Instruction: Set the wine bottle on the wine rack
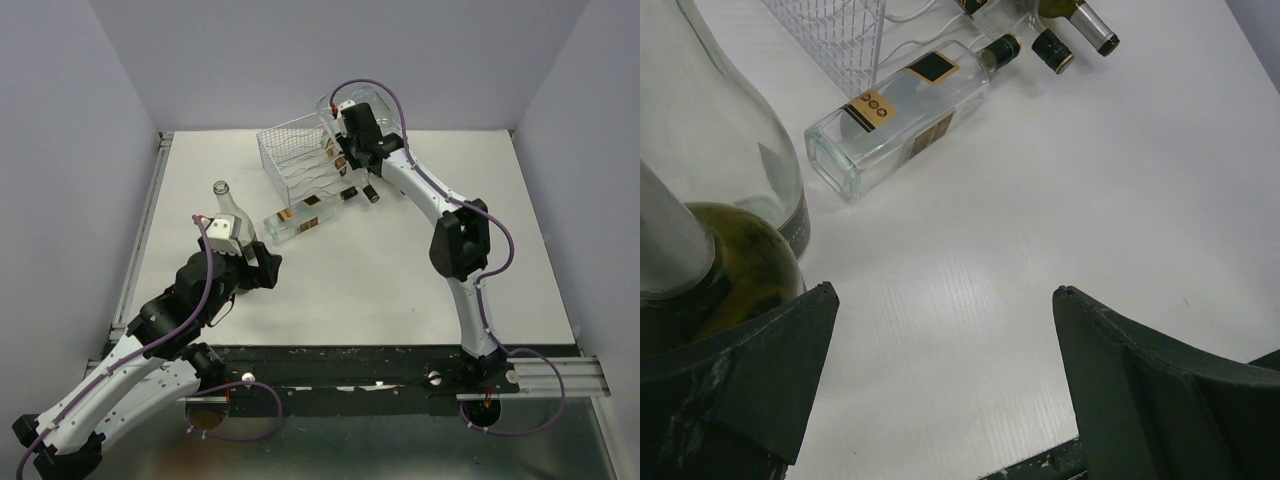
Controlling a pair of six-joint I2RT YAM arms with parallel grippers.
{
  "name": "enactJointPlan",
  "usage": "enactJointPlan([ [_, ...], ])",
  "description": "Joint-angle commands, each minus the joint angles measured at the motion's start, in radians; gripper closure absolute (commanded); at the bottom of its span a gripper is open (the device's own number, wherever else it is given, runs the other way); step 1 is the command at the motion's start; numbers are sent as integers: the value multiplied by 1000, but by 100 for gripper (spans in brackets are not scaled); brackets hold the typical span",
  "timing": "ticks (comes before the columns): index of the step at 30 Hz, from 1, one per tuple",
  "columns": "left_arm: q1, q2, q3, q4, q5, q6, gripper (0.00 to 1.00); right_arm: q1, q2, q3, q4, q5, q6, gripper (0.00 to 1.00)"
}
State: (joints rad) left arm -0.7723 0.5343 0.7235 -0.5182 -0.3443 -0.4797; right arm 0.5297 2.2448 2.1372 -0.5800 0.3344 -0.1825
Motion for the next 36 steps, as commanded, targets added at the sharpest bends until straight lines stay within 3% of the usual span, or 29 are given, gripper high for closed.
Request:
enactJointPlan([
  [1, 2, 27, -13, 34, 30, 7, 1, -14, 10, 139, 149, 29, 26, 99],
  [14, 2, 38, -18, 37, 31, 4, 1, -30, 94, 210, 83, 41, 24, 97],
  [15, 2, 38, -18, 35, 30, 3, 1, -31, 104, 226, 68, 46, 34, 94],
  [21, 2, 49, -19, 41, 27, 0, 1, -33, 119, 248, 45, 58, 41, 56],
  [25, 2, 52, -18, 35, 27, -3, 1, -34, 96, 224, 45, 60, 41, 38],
  [29, 2, 43, -22, 34, 21, -5, 1, -33, 18, 113, 86, 34, 41, 27],
  [36, 2, 35, -24, 35, 18, -5, 1, -28, -140, -5, 91, -20, 95, 25],
])
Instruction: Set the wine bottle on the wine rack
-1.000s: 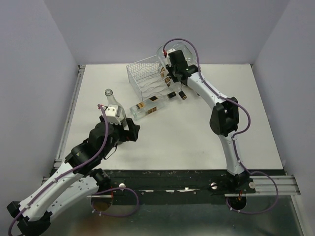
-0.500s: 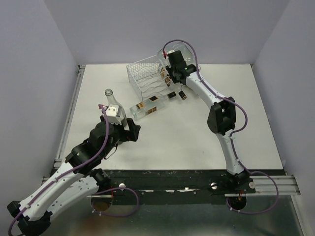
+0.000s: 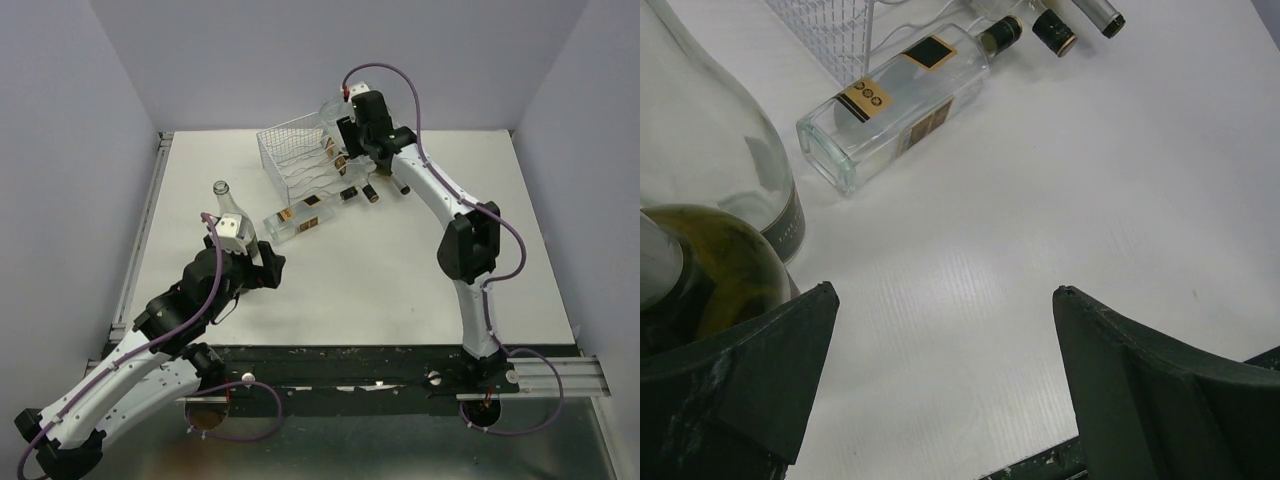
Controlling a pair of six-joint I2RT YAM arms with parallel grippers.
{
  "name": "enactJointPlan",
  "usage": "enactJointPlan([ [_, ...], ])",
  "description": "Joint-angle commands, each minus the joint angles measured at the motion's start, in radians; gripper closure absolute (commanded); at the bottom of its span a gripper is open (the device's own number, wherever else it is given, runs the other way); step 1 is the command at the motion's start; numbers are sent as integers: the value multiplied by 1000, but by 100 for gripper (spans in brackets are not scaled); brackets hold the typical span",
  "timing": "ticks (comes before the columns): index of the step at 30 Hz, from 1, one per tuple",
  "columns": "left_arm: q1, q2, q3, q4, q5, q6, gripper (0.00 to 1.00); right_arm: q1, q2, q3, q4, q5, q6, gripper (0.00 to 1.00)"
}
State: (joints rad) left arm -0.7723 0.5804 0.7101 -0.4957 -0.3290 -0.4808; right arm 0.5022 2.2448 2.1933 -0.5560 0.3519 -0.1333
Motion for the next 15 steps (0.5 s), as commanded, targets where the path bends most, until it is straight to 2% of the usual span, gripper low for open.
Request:
enactJointPlan([
  [1, 2, -11, -11, 13, 2, -4, 1, 2, -172, -93, 79, -54, 53, 25],
  [3, 2, -10, -11, 13, 1, -4, 1, 10, -235, -162, 108, -79, 67, 27],
  [5, 2, -10, -11, 13, -2, -4, 1, 22, -280, -225, 131, -120, 92, 35],
  [6, 2, -10, -11, 13, -2, -2, 1, 30, -295, -253, 140, -137, 106, 41],
  [9, 2, -10, -11, 14, -2, -4, 1, 53, -326, -343, 162, -171, 167, 69],
  [11, 2, -10, -11, 14, -2, -4, 1, 70, -344, -423, 214, -198, 199, 81],
  [15, 2, -10, -11, 13, -2, -4, 1, 107, -363, -558, 324, -243, 253, 82],
])
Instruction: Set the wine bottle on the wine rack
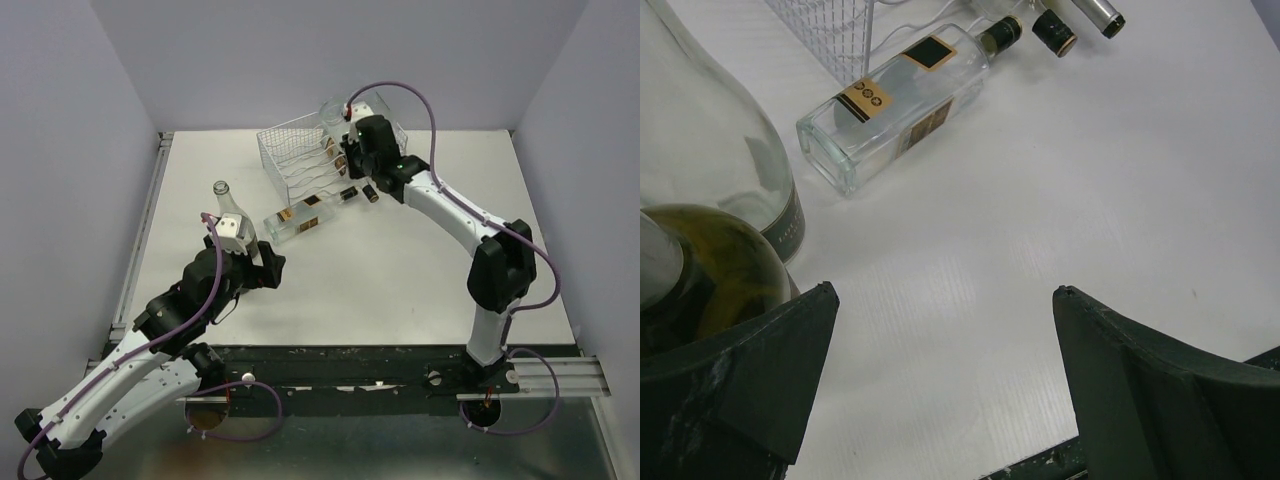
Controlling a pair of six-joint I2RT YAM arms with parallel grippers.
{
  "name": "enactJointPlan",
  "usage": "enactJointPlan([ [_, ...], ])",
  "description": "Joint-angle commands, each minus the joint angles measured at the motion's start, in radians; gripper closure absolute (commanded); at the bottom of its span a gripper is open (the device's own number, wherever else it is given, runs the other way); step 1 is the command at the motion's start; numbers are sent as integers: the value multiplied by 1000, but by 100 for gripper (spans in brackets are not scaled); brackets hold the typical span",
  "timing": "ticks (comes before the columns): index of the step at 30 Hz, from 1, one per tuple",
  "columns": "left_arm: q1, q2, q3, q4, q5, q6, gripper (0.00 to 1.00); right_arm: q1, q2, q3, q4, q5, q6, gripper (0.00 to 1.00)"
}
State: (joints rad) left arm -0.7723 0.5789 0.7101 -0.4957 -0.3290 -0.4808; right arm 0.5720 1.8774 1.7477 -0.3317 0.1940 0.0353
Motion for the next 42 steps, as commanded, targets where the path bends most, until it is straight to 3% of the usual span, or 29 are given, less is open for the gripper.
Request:
enactJointPlan([
  [1, 2, -8, -12, 11, -2, -4, 1, 48, 8, -129, 121, -93, 90, 82],
  [5, 2, -4, -12, 17, -2, -4, 1, 80, 60, -148, 177, -102, 109, 77],
  [20, 2, -11, -11, 2, -16, -2, 1, 85, 269, -36, 217, 4, 227, 78],
  [25, 2, -8, -9, 6, -18, -1, 1, 83, 315, 59, 125, 87, 244, 77],
  [30, 2, -11, -8, 2, -19, 1, 1, 80, 387, 214, -79, 90, 290, 77],
  [42, 2, -17, -11, -1, -16, -2, 1, 80, 431, 234, -187, -4, 377, 67],
])
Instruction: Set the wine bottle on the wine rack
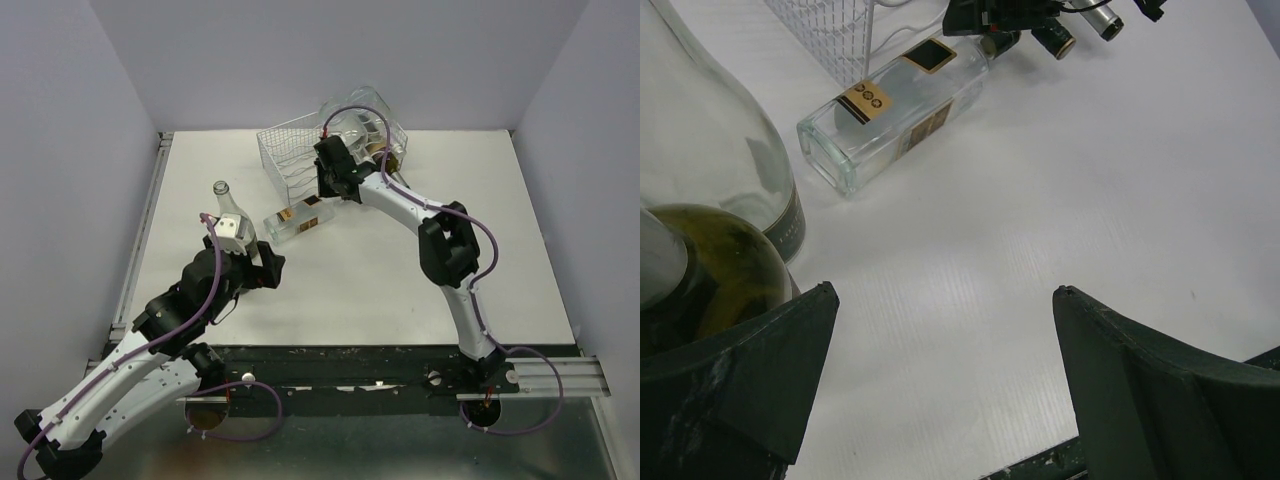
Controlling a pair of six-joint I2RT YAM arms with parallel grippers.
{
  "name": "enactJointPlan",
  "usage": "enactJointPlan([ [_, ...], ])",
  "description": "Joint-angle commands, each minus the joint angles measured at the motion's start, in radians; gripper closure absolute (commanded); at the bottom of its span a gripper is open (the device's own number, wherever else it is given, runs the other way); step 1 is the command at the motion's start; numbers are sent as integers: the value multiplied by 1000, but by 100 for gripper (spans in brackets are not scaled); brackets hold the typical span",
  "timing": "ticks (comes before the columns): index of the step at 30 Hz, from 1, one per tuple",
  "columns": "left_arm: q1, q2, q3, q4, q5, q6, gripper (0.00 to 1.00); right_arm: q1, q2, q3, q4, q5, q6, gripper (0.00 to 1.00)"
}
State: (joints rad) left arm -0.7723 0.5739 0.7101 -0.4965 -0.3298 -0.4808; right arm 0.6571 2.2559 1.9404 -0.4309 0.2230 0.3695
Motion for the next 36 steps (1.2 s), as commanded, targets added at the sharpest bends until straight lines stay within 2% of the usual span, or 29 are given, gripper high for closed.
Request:
enactJointPlan([
  [1, 2, -14, -11, -1, -15, -4, 1, -5, 51, 38, -95, -36, 46, 64],
  [5, 2, -17, -12, -2, -15, -4, 1, -5, 28, -23, -81, -45, 69, 59],
  [12, 2, -17, -15, 4, -11, -5, 1, -1, -38, -144, -52, -112, 106, 59],
  [19, 2, -17, -18, 6, -9, -8, 1, 32, -146, -264, -22, -116, 149, 58],
  [24, 2, -20, -17, 1, -11, -8, 1, 58, -234, -342, 4, -36, 137, 57],
  [29, 2, -25, -18, -1, -8, -10, 1, 52, -275, -327, 12, 111, 36, 49],
  [33, 2, -31, -17, -1, -9, -10, 1, 33, -269, -278, 11, 144, 26, 51],
  [35, 4, -32, -17, -2, -11, -10, 1, 18, -236, -226, -31, 154, 52, 57],
  [36, 2, -34, -17, -4, -11, -10, 1, 9, -219, -197, -51, 156, 58, 62],
])
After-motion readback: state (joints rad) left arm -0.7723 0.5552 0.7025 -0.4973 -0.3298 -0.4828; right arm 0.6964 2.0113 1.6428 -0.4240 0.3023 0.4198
